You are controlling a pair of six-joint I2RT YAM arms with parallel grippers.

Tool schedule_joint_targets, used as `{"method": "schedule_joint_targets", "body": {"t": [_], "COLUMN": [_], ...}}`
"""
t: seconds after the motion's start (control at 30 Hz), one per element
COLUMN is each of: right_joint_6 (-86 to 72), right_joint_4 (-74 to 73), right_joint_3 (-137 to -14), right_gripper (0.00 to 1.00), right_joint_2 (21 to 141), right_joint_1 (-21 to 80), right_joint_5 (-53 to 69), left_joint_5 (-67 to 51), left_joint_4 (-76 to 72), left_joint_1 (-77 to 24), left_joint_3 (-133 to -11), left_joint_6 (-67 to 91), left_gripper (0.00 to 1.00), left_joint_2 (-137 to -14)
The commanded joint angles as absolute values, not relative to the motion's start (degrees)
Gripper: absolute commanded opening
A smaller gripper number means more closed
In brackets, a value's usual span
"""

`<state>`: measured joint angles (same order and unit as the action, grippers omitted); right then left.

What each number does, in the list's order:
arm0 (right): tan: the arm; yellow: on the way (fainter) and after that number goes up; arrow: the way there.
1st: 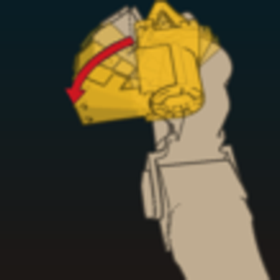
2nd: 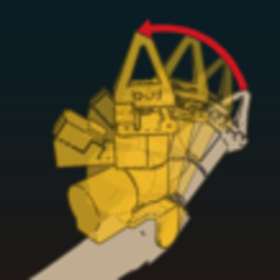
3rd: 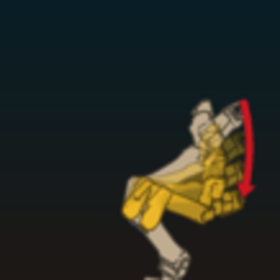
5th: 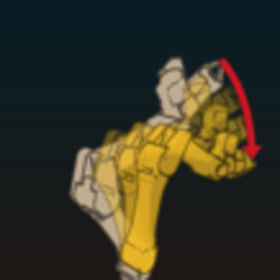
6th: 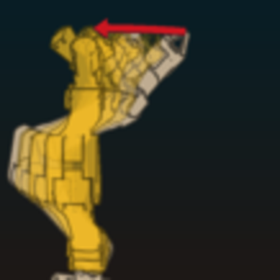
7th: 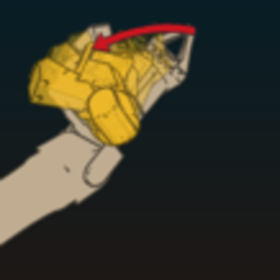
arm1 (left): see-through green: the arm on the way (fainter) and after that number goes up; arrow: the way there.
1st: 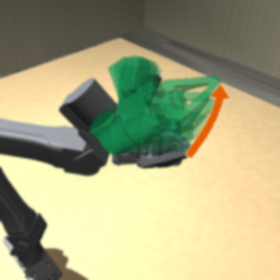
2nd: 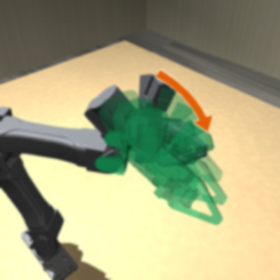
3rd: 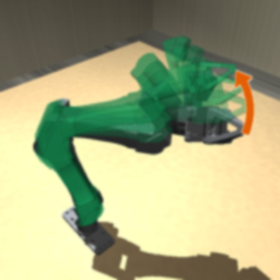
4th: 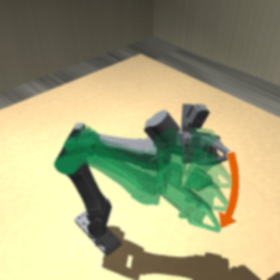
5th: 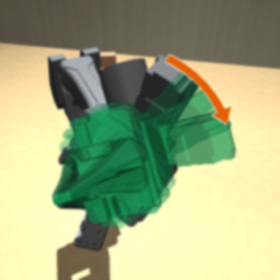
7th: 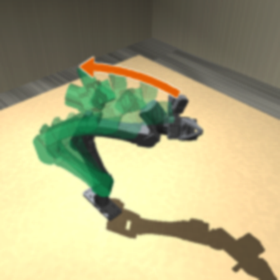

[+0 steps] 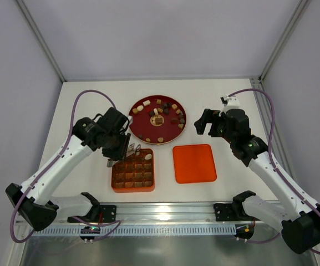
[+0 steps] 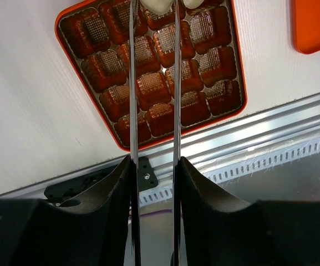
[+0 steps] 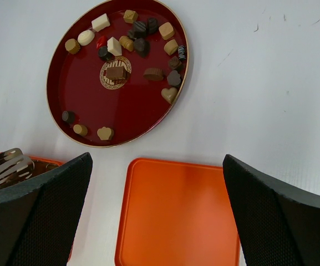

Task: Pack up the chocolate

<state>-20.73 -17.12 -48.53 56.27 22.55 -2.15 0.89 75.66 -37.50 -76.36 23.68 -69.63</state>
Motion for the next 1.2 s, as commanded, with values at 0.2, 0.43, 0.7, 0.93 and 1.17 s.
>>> {"method": "schedule_joint_targets", "body": {"t": [0.2,0.43,0.7,0.93,1.17], "right_joint_6": [-20.5,-20.5,-20.5,-20.5,-20.6], "right_joint_4": [-14.1,-14.0,-14.1,-14.0,-14.1], "right_joint_3": [-49.7,-49.9,-50.1,-50.3,-50.4], "right_gripper": [1.0,1.0,1.0,1.0,1.0], "right_joint_2": [55.9,56.0,56.2,56.5,56.6], "right_joint_1": [22.9,22.9,22.9,22.9,22.9], "right_joint_5": [-1.8,-1.8,-1.8,-1.8,-1.6], "left_joint_5": [1.7,1.8,1.8,1.8,4.9], "left_joint_4": [74.5,74.7,74.9,75.2,74.6], "left_joint_1": [-37.8,-38.0,-38.0,-37.9,-38.0], "left_joint_3": [-76.9,-77.1,-77.2,-79.1,-88.8], "left_joint_6": [23.7,23.6,23.4,23.4,22.9], "left_gripper": [0.37,0.37,0.39,0.39,0.39], "left_joint_2": [-69.7,-69.9,-69.8,-69.9,-75.0]}}
